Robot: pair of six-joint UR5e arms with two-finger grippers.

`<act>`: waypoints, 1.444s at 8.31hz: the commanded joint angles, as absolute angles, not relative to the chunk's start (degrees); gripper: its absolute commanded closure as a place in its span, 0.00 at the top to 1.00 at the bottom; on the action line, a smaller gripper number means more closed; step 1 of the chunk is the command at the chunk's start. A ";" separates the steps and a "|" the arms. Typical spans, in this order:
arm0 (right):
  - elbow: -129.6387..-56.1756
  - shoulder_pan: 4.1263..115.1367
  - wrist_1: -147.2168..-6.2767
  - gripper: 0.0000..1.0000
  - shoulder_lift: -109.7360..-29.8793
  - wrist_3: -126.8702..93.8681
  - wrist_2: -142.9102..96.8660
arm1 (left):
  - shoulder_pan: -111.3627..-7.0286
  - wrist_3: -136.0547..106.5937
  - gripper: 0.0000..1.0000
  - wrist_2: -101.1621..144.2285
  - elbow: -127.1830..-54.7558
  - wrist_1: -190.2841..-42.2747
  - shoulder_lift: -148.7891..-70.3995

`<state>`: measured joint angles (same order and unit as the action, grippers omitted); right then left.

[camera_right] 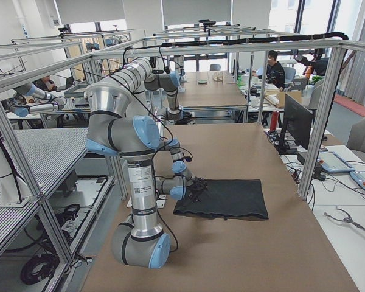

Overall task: Fold clothes
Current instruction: 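Grasp the shirt's near corners with both grippers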

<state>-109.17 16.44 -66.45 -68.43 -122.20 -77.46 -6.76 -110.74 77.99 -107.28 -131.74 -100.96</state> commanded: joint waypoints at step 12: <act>-106.45 12.04 -71.10 0.83 -70.23 -126.03 -76.21 | -6.59 -110.04 0.00 75.59 -107.31 -131.57 -101.07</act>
<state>-107.48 11.38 -71.07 -71.12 -125.72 -76.75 -6.61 -110.06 75.81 -107.27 -131.57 -101.07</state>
